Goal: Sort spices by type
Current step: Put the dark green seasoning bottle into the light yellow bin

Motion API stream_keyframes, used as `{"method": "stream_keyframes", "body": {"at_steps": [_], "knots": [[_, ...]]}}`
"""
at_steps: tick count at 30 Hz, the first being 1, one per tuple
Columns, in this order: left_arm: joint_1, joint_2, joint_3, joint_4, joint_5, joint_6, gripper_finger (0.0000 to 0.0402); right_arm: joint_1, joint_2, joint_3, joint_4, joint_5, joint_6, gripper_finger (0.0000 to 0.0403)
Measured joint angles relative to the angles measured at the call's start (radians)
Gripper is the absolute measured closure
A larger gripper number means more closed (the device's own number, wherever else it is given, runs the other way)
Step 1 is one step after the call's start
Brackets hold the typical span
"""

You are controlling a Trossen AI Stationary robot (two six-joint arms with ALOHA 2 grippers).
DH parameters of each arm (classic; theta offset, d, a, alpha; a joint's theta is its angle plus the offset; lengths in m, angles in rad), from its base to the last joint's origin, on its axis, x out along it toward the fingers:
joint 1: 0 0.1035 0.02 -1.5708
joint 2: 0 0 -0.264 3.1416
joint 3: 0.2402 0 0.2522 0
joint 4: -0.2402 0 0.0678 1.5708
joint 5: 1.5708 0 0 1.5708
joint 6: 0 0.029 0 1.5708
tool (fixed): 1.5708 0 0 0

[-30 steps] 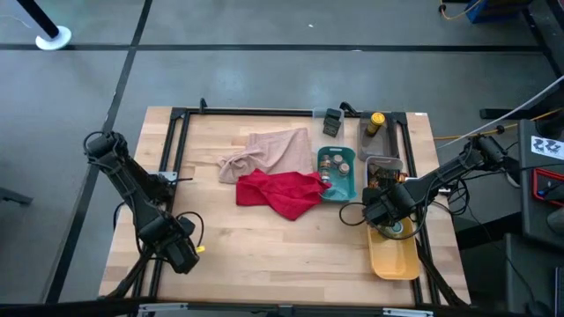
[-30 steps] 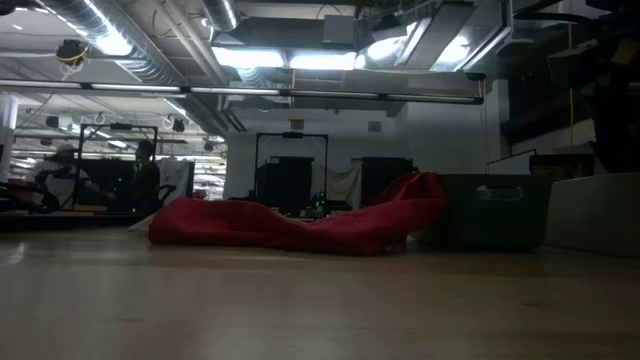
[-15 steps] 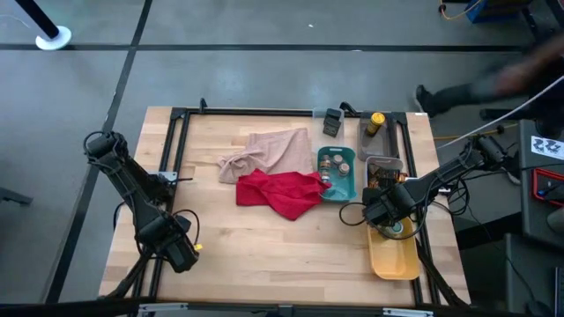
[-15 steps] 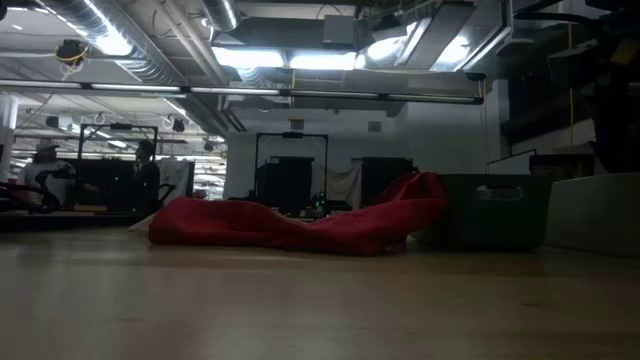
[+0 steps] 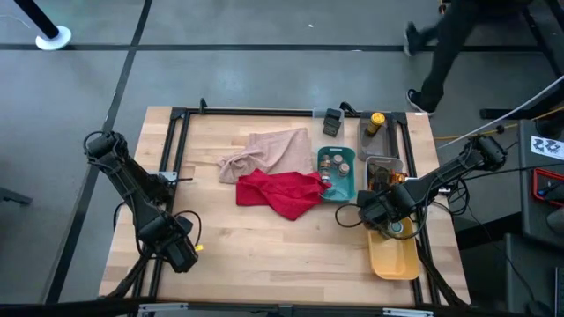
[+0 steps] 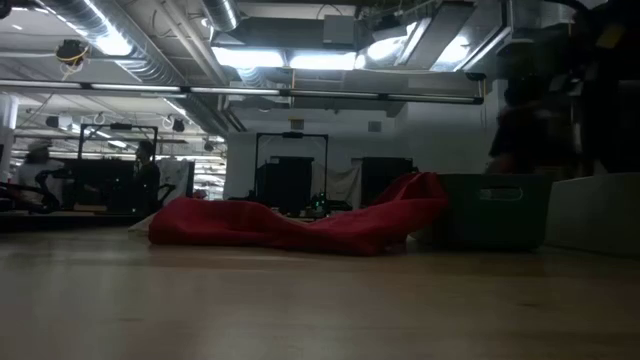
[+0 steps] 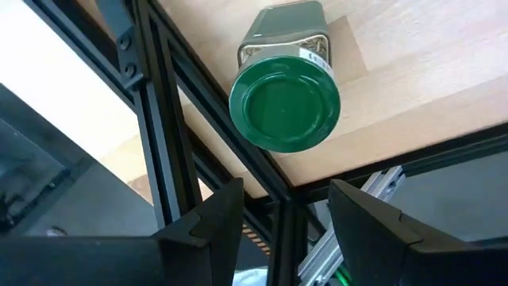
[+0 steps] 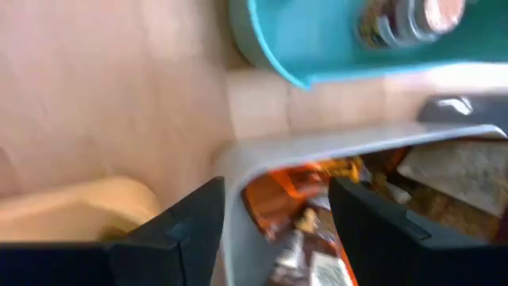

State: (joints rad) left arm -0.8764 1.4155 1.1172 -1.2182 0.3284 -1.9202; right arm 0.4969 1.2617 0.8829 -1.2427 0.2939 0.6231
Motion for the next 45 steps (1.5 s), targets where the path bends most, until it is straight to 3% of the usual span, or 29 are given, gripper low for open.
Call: {"method": "stream_keyframes", "body": {"at_steps": [16,32,41,45], "knots": [[-0.002,-0.002,0.000,-0.037,-0.001,0.009,0.0233,0.000,0.000,0.000,0.367,0.000,0.000,0.0178],[-0.073,-0.002,0.000,-0.022,-0.201,-0.144,0.0228,0.000,0.000,0.000,0.570,0.000,0.000,0.0178],[-0.127,-0.002,0.000,-0.032,-0.212,-0.209,0.0099,0.000,0.000,0.000,0.569,0.000,0.000,0.0178],[-0.138,-0.002,0.000,-0.029,-0.244,-0.197,0.0064,0.000,0.000,0.000,0.569,0.000,0.000,0.0178]]}}
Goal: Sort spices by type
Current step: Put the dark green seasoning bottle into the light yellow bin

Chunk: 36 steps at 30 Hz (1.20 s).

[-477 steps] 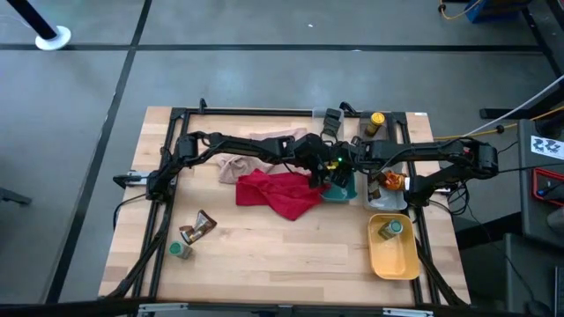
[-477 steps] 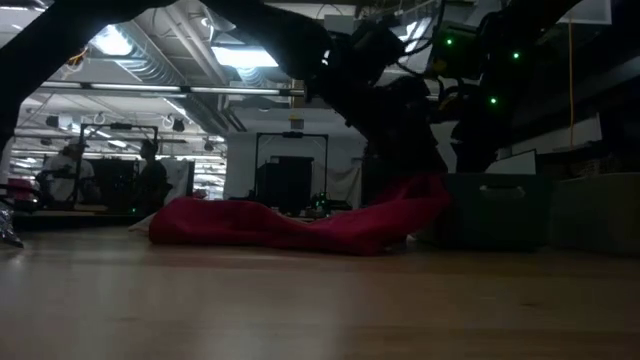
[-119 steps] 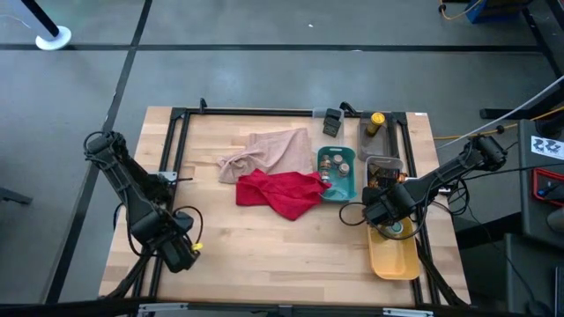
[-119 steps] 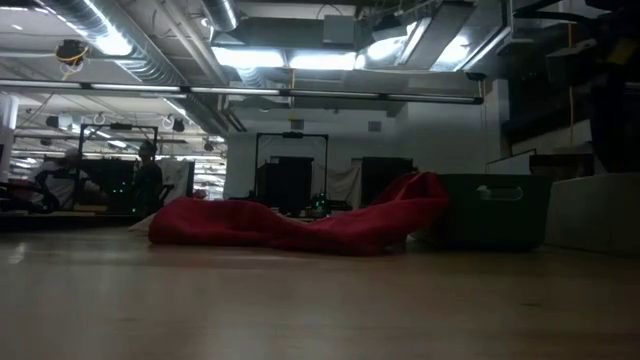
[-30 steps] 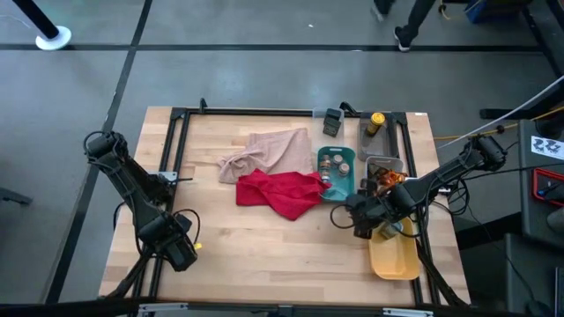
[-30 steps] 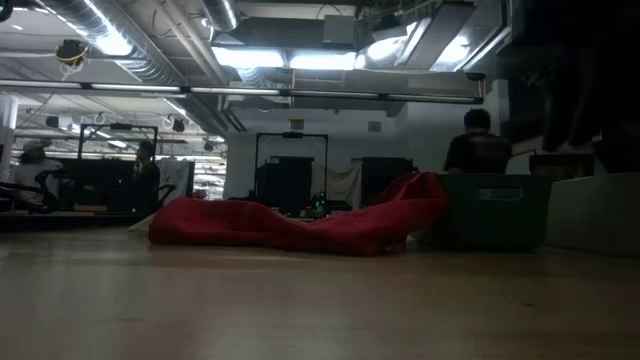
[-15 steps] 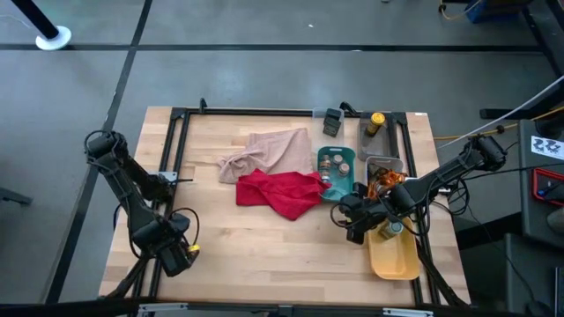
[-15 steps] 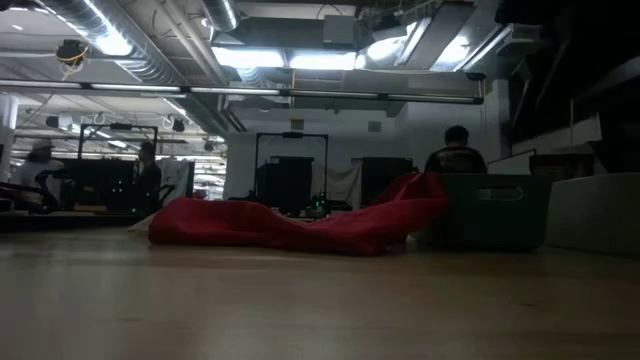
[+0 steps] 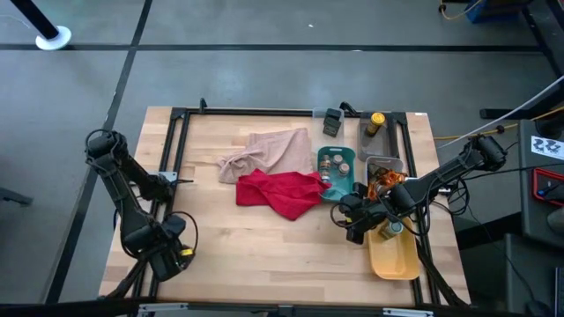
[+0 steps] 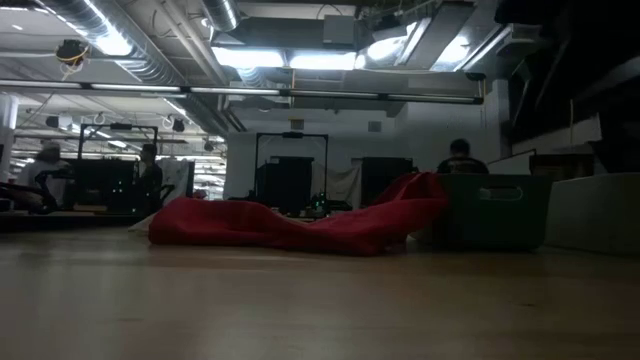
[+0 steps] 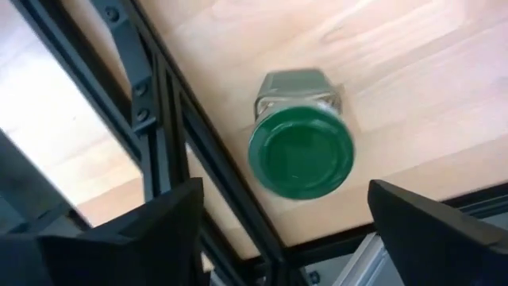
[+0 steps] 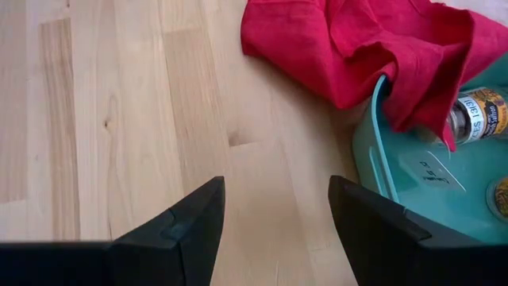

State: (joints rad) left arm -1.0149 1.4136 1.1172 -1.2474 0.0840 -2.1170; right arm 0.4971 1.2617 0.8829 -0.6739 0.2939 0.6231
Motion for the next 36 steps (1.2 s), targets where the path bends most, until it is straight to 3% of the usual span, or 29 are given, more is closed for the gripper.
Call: {"method": "stream_keyframes", "body": {"at_steps": [6,17,29,36], "knots": [[-0.007,0.001,0.000,-0.003,-0.060,0.000,0.0053,0.000,0.000,0.000,0.000,0.000,0.000,0.0178],[-0.007,0.011,-0.039,0.019,-0.066,-0.017,0.0053,0.000,0.000,0.000,-0.001,0.000,0.000,0.0178],[-0.008,0.010,-0.164,0.272,-0.067,-0.015,0.0053,0.000,0.000,0.000,0.000,0.000,0.000,0.0178],[-0.008,0.010,-0.206,0.290,-0.065,0.000,0.0066,0.000,0.000,0.000,0.000,0.000,0.000,0.0178]]}}
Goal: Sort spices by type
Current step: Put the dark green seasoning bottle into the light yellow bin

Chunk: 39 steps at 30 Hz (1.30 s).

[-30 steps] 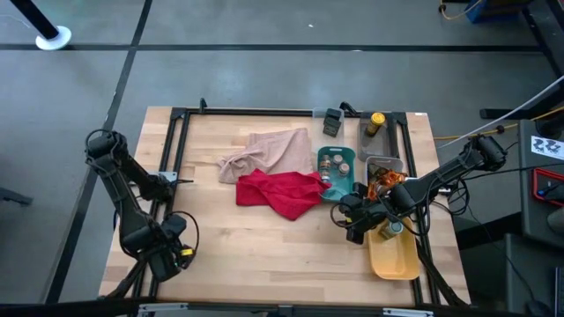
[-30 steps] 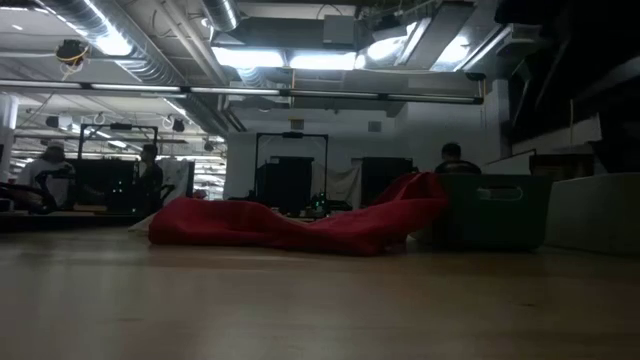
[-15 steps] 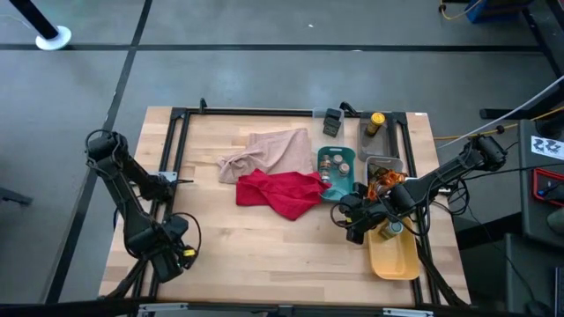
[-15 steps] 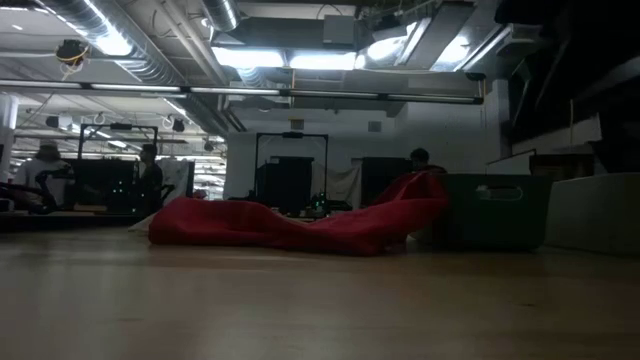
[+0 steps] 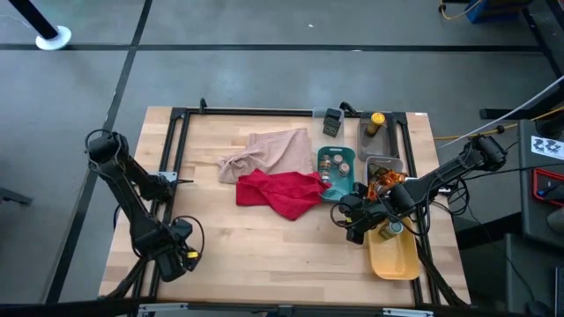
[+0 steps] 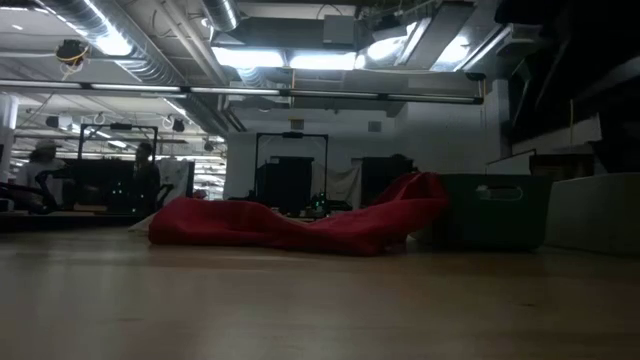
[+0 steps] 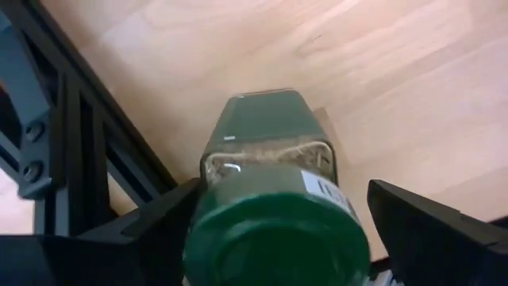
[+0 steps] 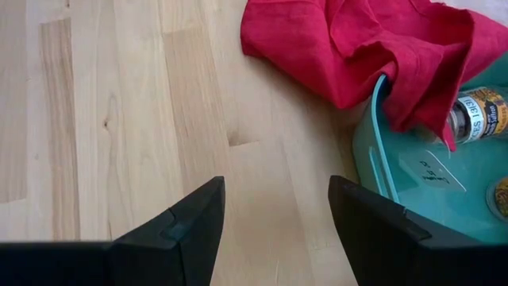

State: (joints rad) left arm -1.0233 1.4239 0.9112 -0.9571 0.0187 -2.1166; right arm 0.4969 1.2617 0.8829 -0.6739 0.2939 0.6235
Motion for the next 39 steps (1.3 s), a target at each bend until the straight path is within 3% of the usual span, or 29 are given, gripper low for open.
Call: {"method": "stream_keyframes", "body": {"at_steps": [12,20,28,39], "knots": [[0.012,-0.001,-0.019,0.081,0.006,-0.013,0.0215,0.000,0.000,0.000,0.000,0.000,0.000,0.0178],[0.099,-0.001,-0.019,0.130,-0.050,0.036,0.0216,0.000,0.000,0.000,0.000,0.000,0.000,0.0178],[0.283,0.000,-0.019,0.318,-0.205,0.304,0.0216,0.000,0.000,0.000,0.000,0.013,-0.053,0.0178],[0.603,0.000,-0.019,0.739,-0.243,0.910,0.0216,0.000,0.000,0.000,0.048,0.015,-0.055,0.0178]]}}
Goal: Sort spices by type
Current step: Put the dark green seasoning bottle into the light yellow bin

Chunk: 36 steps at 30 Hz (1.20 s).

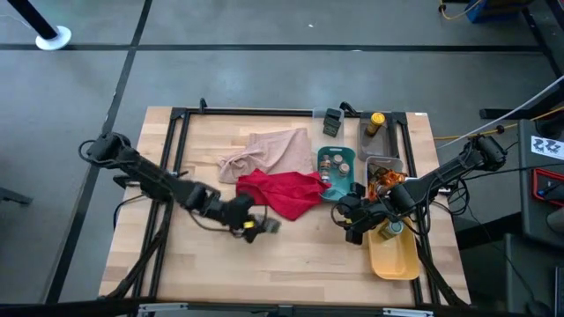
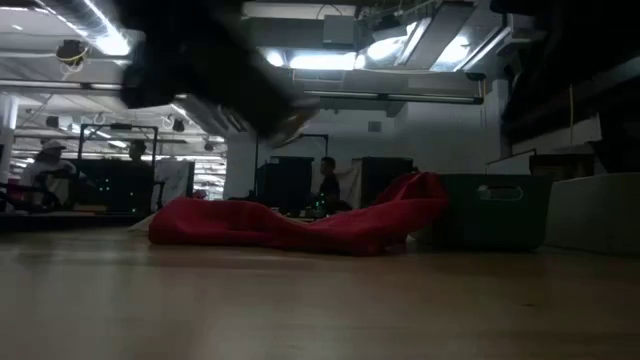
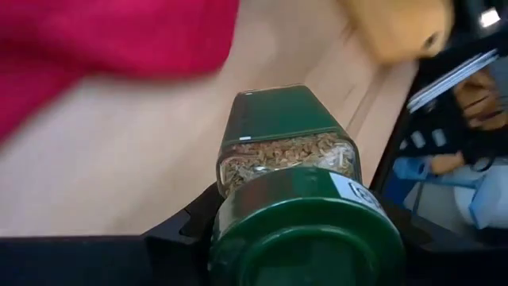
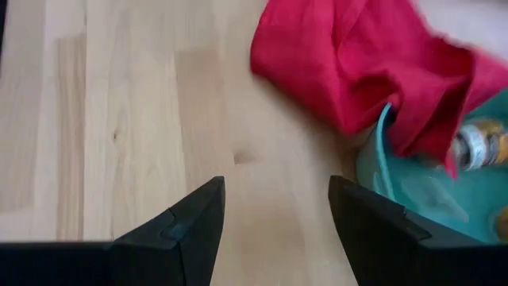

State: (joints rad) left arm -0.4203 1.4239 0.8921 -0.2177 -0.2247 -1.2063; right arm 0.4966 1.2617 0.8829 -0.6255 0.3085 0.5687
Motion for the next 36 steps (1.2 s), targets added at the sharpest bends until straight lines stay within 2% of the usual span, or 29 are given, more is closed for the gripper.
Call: {"method": "stream_keyframes", "body": {"at_steps": [7,11,17,24,27,30,36], "knots": [[0.132,0.013,0.000,0.173,0.001,0.303,0.0216,-0.033,0.000,0.000,0.150,0.099,-0.001,0.0178],[0.167,0.069,0.000,0.292,0.006,0.428,0.0216,-0.075,0.000,0.000,0.253,0.067,-0.006,0.0178],[0.177,0.172,0.000,0.463,0.086,0.538,0.0216,-0.174,0.000,0.000,0.378,-0.209,-0.205,0.0178],[0.143,0.260,0.003,0.571,0.115,0.610,0.0216,-0.285,0.011,0.000,0.446,-0.427,-0.218,0.0178],[0.133,0.290,0.029,0.582,0.112,0.641,0.0216,-0.297,0.041,0.000,0.463,-0.481,-0.218,0.0178],[0.132,0.327,0.065,0.578,0.110,0.674,0.0216,-0.296,0.081,0.000,0.511,-0.489,-0.218,0.0178],[0.132,0.375,0.116,0.577,0.111,0.708,0.0216,-0.294,0.141,0.000,0.573,-0.616,-0.218,0.0178]]}}
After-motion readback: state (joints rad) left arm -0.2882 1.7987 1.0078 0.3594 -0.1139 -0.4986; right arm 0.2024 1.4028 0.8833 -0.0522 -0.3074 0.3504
